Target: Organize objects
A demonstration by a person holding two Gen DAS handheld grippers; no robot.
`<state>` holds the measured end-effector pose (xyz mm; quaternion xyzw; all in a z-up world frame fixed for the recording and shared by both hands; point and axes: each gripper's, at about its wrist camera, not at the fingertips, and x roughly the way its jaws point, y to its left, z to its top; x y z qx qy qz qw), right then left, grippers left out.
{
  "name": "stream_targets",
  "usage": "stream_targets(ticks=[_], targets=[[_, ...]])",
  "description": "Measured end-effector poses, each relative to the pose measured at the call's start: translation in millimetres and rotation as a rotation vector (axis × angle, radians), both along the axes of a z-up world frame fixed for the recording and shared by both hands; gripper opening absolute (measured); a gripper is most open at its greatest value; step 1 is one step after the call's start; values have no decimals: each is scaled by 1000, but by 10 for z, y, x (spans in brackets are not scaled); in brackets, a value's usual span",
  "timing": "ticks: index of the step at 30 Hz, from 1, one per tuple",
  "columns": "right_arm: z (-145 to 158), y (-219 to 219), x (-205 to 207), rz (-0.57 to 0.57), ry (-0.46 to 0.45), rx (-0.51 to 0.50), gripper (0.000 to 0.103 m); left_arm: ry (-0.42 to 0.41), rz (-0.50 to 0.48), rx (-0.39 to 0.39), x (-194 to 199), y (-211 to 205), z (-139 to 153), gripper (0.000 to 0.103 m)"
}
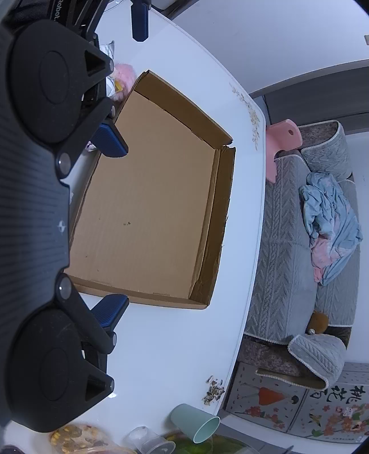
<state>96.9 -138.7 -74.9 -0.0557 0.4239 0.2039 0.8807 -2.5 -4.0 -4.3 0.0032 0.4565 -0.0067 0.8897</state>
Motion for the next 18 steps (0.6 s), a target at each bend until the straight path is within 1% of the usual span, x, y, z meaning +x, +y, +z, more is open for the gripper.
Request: stream_targets(ticks=[18], targets=[[-21,10,-22,8,7,-8,102,19,-5,-2,-8,-10,-34,103]])
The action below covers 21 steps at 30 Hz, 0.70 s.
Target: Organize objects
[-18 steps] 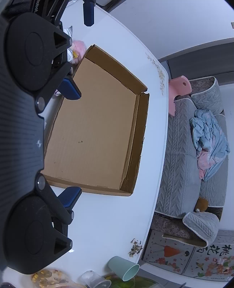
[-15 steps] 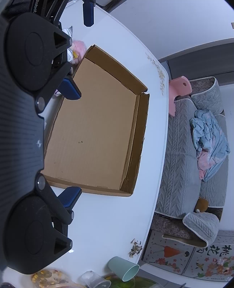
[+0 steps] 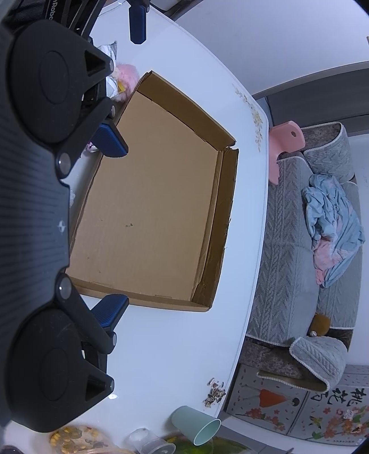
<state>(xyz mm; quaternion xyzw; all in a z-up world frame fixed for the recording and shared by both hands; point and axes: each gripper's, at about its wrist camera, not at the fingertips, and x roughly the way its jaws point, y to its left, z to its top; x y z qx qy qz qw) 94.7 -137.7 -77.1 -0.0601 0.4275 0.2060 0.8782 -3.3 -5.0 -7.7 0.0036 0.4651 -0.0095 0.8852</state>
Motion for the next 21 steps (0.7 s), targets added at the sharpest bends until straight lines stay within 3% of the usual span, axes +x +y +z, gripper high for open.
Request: stream_targets(ticks=[21], targets=[[-1,22,21,3,11,-10,102,15,-10,0,-13,-9,-46,103]])
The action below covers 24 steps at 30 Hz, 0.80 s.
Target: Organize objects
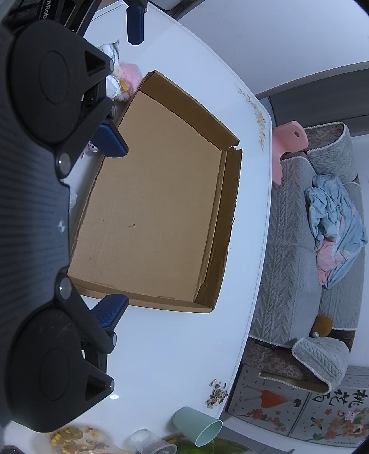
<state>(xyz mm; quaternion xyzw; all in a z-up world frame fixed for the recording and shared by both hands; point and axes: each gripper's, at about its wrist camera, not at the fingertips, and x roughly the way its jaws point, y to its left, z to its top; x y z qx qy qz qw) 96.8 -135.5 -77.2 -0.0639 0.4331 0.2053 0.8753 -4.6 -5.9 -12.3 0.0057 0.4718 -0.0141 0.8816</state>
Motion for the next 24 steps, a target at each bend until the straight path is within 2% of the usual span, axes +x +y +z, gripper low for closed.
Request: stream_targets(ticks=[24], targets=[[-6,-67,40,-16,22,0,102,7,-33,1,-18,173,-17,103]])
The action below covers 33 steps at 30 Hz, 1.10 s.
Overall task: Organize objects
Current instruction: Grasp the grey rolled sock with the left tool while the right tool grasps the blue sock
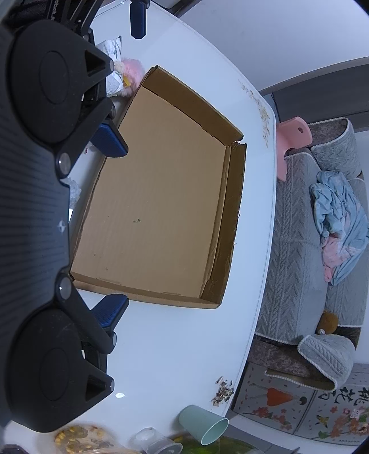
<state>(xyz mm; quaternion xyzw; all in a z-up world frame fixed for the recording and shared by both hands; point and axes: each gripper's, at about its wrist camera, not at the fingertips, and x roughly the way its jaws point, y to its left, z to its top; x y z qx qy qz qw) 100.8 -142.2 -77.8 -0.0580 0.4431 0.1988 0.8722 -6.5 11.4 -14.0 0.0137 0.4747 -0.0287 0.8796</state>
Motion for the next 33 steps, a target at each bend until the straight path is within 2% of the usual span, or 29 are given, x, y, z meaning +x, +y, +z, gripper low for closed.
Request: stream_targets(ticks=[4,8,14,21,24,26,31,33], targets=[[26,-75,31,-10,11,21,102,-12,-18,-22,-39,112,21,103],[54,-219,63,-41,26,28,103,-35,-100,-23,-110,58,7,103],[-174,-442,76,-141,134,-60,102,-115,-328,76,-279,-343,-77,102],[-369,-561,70,-197,223,-105,102,-129,-537,188,-208,-553,-317,100],[-436,-609,73,-208,261,-114,102,-109,-572,218,-138,-544,-410,95],[-496,-643,70,-228,294,-119,102,-78,-591,203,-68,-525,-462,88],[-594,-705,94,-258,365,-94,93,-55,-611,177,-3,-480,-515,82],[-620,-695,104,-250,377,-80,92,-54,-607,163,9,-462,-517,81]])
